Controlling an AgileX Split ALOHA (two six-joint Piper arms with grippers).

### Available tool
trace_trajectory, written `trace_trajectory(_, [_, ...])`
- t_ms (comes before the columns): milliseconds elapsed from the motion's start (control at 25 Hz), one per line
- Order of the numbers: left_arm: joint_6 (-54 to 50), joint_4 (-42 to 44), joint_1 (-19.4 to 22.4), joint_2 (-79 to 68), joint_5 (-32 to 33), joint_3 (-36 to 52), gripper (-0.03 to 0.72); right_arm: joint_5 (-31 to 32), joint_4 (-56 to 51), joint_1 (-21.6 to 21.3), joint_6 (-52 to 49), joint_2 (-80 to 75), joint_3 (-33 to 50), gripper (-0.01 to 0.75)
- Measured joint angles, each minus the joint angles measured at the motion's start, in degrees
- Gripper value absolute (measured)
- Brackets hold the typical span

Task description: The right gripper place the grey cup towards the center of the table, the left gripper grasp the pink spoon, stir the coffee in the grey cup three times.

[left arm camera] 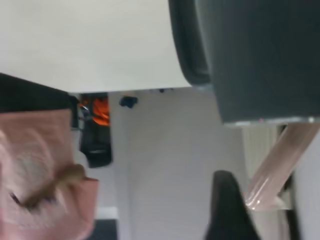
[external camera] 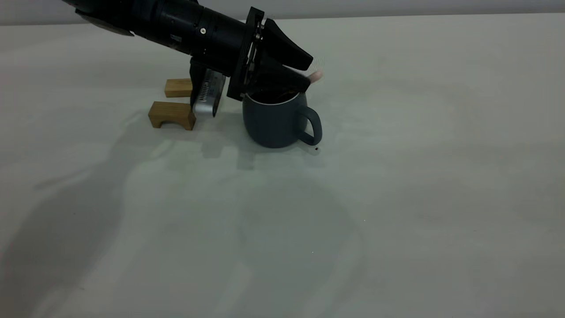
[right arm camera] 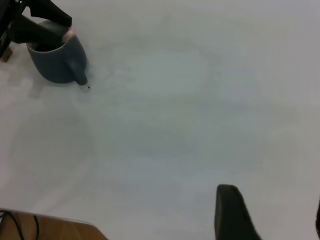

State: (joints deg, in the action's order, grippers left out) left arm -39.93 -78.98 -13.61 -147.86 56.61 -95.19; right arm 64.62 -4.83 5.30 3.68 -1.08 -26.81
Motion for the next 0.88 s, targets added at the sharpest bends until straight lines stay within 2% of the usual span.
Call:
trace_trajectory(80, [1.2,4.1,0.0,2.0,0.3,0.0,0.603,0.0,0.0,0.0,0.0,0.0,0.0,0.438])
trace_trajectory(200, [2.8,11.7,0.0,6.8,1.4,0.0,0.608,0.0,0.0,0.0,0.0,0.0,0.0,0.438])
trace_trajectory(440, [5.9,32.4,0.0,17.6,9.9,0.0,0.497,0.0,0.0,0.0,0.0,0.0,0.0,0.438])
trace_trajectory(640, [6.3,47.6,-0.2,27.9,10.3,0.0,0.412,0.0,0.0,0.0,0.0,0.0,0.0,0.438])
trace_trajectory(880, [6.7,64.4,-1.0,40.6,10.3,0.1,0.372,0.0,0.0,0.0,0.0,0.0,0.0,0.438])
